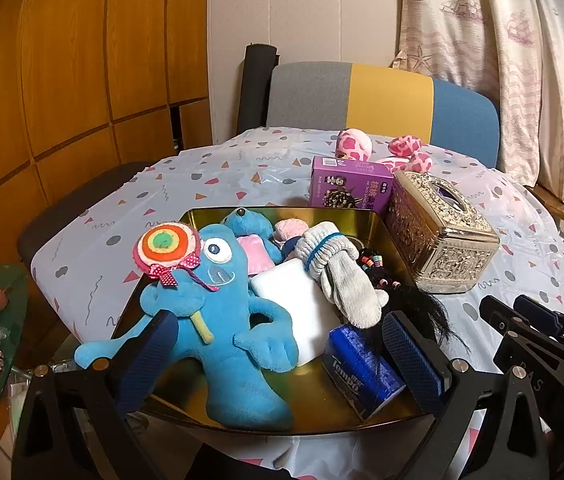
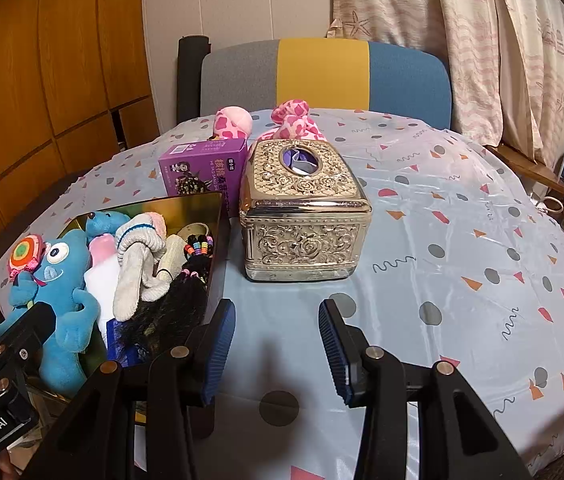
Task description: Organize soft objects
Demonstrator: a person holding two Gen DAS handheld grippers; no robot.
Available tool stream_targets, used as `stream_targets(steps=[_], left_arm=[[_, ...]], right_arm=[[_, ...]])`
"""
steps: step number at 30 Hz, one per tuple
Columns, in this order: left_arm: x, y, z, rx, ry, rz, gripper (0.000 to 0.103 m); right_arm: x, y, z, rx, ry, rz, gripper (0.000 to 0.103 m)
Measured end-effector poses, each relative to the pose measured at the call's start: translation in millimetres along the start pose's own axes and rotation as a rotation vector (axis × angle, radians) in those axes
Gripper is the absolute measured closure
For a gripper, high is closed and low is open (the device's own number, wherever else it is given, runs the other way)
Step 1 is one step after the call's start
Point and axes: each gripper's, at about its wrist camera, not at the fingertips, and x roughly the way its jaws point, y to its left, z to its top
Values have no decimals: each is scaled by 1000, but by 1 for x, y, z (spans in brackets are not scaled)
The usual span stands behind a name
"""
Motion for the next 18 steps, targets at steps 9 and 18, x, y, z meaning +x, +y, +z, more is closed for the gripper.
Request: stream_targets(steps=[9,18], left_arm=[[-1,1,-1,-3,0,1,0],[-3,2,-2,-3,-2,3,0]], right_arm=[[-1,1,0,-2,-1,2,59],[-2,1,0,-3,0,1,59]])
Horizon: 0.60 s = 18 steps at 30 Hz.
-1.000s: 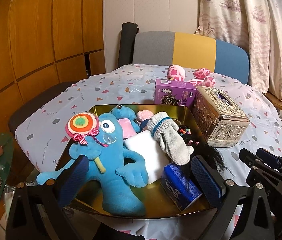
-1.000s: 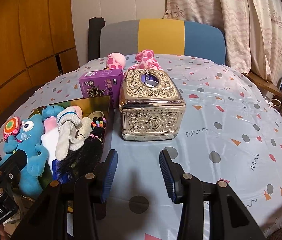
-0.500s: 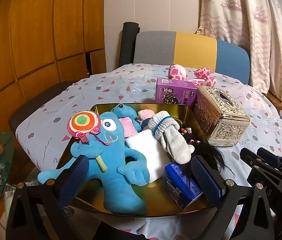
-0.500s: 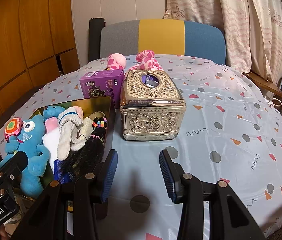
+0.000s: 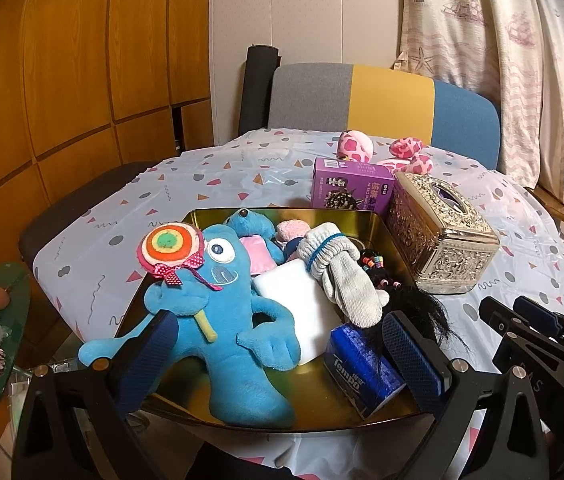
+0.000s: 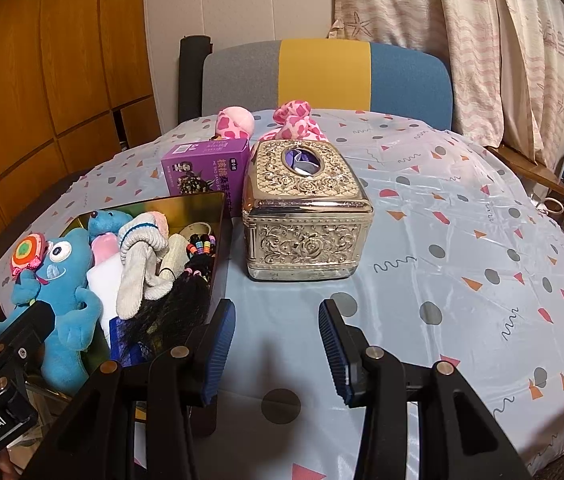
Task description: Organize soft objects
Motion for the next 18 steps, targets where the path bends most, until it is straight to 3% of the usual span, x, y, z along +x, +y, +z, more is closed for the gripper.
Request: stream_targets(steps=[18], left_arm=[[-2,0,0,5,5,-1,0]], right_arm=[[2,-1,-2,2,6,0,59]])
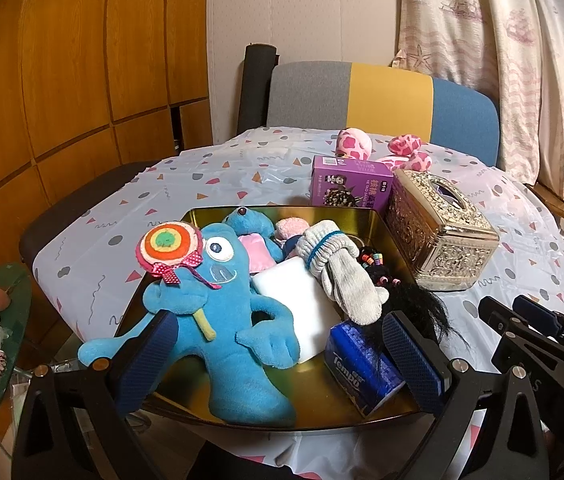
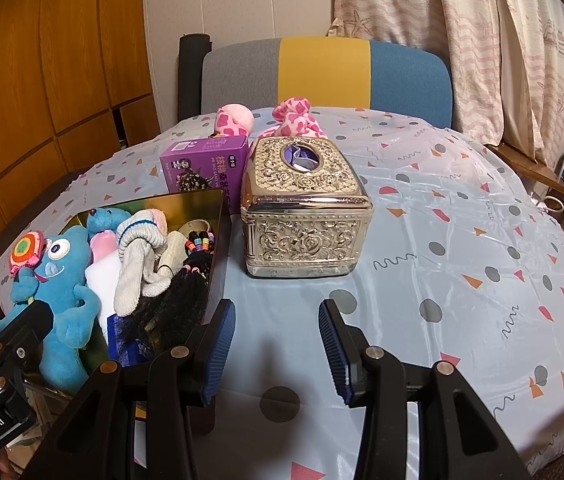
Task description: Organize soft objects
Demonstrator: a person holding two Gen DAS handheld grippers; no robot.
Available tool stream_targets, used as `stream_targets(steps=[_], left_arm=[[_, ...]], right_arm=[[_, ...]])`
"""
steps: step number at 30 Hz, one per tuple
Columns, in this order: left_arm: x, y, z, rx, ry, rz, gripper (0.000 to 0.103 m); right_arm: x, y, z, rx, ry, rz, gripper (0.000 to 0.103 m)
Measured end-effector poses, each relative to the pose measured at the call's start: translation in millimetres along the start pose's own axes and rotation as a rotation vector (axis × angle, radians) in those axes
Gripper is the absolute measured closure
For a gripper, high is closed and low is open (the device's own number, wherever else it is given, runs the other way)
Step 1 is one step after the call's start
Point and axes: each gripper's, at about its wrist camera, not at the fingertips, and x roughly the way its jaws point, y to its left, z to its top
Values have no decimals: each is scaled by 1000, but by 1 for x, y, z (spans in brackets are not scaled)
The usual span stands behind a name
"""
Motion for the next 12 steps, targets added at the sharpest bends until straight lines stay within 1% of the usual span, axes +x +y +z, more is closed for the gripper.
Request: stream_targets(steps=[3,5,7,10,12], left_arm=[[-1,-1,-1,15,-3,-2,1],[-1,-2,-1,14,-8,2,5],[-2,0,-1,13,-17,6,6],[0,-1,0,17,-12,6,6],[3,-2,0,18,0,2,1]], right_arm=[[2,-1,-1,2,4,-2,59],[4,-2,-2,6,11,-4,59],[5,-2,-2,7,16,-5,59],[7,-4,-2,11,20,-4,59],[7,-6,-2,19,22,-2,59]])
